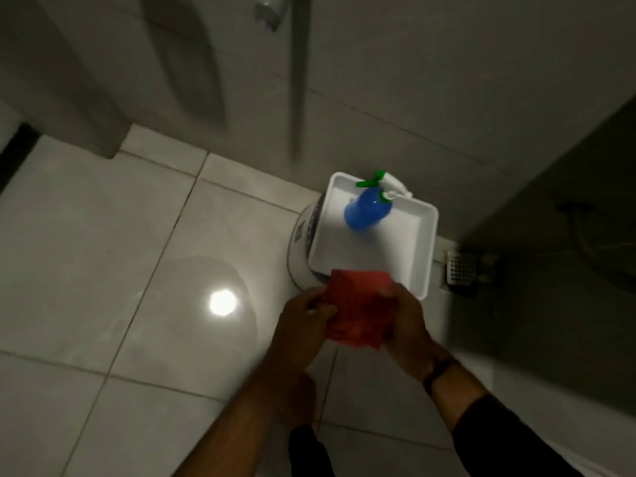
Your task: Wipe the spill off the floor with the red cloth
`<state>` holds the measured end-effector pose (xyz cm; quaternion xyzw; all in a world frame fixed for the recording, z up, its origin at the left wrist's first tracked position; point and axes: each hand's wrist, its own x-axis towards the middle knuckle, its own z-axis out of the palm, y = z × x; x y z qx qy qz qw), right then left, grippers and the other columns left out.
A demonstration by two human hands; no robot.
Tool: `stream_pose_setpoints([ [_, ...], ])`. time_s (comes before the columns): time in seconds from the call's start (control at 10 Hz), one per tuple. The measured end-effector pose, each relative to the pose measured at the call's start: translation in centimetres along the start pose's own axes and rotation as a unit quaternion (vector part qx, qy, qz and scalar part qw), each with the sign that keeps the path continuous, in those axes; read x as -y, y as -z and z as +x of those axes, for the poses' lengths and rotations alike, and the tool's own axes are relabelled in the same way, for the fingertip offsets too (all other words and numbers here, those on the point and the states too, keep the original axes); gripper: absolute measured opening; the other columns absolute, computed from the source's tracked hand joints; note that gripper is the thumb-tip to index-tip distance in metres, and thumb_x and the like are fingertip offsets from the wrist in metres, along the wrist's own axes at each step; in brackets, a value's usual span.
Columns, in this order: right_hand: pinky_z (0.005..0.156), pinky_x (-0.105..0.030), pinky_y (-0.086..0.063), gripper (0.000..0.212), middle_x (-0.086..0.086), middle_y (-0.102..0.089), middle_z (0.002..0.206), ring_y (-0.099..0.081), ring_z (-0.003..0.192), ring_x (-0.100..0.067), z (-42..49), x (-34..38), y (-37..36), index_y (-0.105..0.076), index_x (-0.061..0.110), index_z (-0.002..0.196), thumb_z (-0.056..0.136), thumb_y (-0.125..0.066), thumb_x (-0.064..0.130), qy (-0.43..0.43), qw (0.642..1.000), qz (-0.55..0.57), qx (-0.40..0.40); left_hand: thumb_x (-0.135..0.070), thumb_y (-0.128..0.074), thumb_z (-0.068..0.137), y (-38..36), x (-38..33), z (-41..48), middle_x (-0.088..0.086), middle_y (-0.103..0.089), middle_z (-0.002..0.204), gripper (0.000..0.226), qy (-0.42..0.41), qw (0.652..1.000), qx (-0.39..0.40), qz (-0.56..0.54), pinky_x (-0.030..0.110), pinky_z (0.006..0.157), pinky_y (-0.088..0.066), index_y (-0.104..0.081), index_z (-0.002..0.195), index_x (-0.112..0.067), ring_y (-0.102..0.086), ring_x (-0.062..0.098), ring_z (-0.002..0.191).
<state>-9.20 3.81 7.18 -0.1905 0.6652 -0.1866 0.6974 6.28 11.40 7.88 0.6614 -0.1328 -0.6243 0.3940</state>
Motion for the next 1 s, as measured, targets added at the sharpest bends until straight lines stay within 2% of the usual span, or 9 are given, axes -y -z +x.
stream_pose_setpoints([
  [0.1,0.11,-0.06,-0.053,0.048,-0.028,-0.075,0.127,-0.068,0.114,-0.044,3.8,3.2,1.4,-0.07,-0.003,0.133,0.096,-0.045,0.015,-0.005,0.999,0.001,-0.048,-0.009,-0.065,0.09,-3.2,-3.0,4.0,0.003,-0.083,0.104,0.029,-0.019,0.994,-0.005,0.103,0.041,0.096,-0.062,-0.081,0.111,-0.021,-0.077,0.025,0.102],
  [0.2,0.079,-0.038,-0.06,0.032,-0.015,-0.075,0.108,-0.07,0.091,-0.032,9.5,5.9,2.8,-0.075,0.014,0.106,0.093,-0.047,0.003,0.012,0.993,-0.072,-0.092,-0.024,-0.063,0.091,-6.9,-4.9,10.2,0.007,-0.08,0.12,0.034,-0.005,0.967,-0.02,0.255,0.034,0.09,-0.057,-0.077,0.122,-0.021,-0.076,0.027,0.108],
  [0.3,0.077,-0.036,-0.063,0.031,-0.015,-0.078,0.115,-0.074,0.094,-0.031,12.9,6.1,3.2,-0.076,0.015,0.112,0.095,-0.054,0.002,0.019,0.983,-0.154,-0.095,-0.031,-0.063,0.095,-8.2,-4.6,13.9,0.011,-0.077,0.125,0.035,0.018,0.939,-0.044,0.339,0.03,0.085,-0.048,-0.076,0.124,-0.016,-0.074,0.03,0.114],
  [0.4,0.099,-0.051,-0.065,0.031,-0.021,-0.079,0.126,-0.077,0.111,-0.038,16.4,5.8,3.4,-0.077,0.006,0.125,0.094,-0.071,0.005,0.03,0.957,-0.263,-0.118,-0.035,-0.069,0.094,-8.8,-3.4,17.7,0.014,-0.074,0.128,0.042,0.064,0.9,-0.045,0.428,0.033,0.082,-0.046,-0.07,0.128,-0.01,-0.071,0.033,0.119],
  [0.5,0.109,-0.048,-0.061,0.037,-0.018,-0.08,0.127,-0.076,0.118,-0.037,18.3,5.4,3.7,-0.079,0.007,0.124,0.088,-0.082,0.013,0.038,0.935,-0.325,-0.14,-0.032,-0.077,0.088,-9.2,-2.7,19.3,0.014,-0.072,0.121,0.047,0.092,0.877,-0.036,0.471,0.034,0.08,-0.047,-0.066,0.128,-0.009,-0.071,0.034,0.112],
  [0.6,0.106,-0.037,-0.058,0.05,-0.013,-0.08,0.128,-0.075,0.121,-0.034,19.2,4.9,4.1,-0.078,0.011,0.125,0.08,-0.093,0.026,0.04,0.902,-0.393,-0.172,-0.034,-0.079,0.086,-9.8,-1.9,19.6,0.01,-0.063,0.103,0.05,0.084,0.86,-0.067,0.498,0.038,0.078,-0.049,-0.064,0.128,-0.011,-0.063,0.029,0.093],
  [0.8,0.103,-0.04,-0.058,0.065,-0.013,-0.075,0.135,-0.071,0.125,-0.035,17.9,4.8,3.5,-0.067,0.011,0.131,0.077,-0.096,0.033,0.071,0.867,-0.448,-0.205,-0.035,-0.072,0.094,-10.0,-0.7,18.7,0.013,-0.068,0.126,0.05,0.01,0.837,-0.104,0.538,0.045,0.091,-0.058,-0.058,0.137,-0.013,-0.07,0.034,0.114],
  [0.9,0.111,-0.047,-0.056,0.067,-0.014,-0.068,0.141,-0.066,0.13,-0.037,16.2,5.2,2.5,-0.059,0.012,0.137,0.081,-0.092,0.032,0.095,0.855,-0.465,-0.208,-0.032,-0.073,0.094,-9.6,-1.9,17.4,0.014,-0.065,0.131,0.053,-0.03,0.823,-0.108,0.557,0.046,0.094,-0.058,-0.054,0.14,-0.013,-0.07,0.035,0.115],
  [1.0,0.109,-0.047,-0.057,0.059,-0.012,-0.069,0.136,-0.067,0.128,-0.037,12.0,6.0,0.8,-0.06,0.011,0.134,0.086,-0.087,0.032,0.14,0.843,-0.473,-0.214,-0.026,-0.068,0.098,-8.2,-2.3,13.1,0.011,-0.061,0.136,0.044,-0.124,0.816,-0.138,0.548,0.046,0.092,-0.059,-0.054,0.138,-0.018,-0.069,0.034,0.114],
])
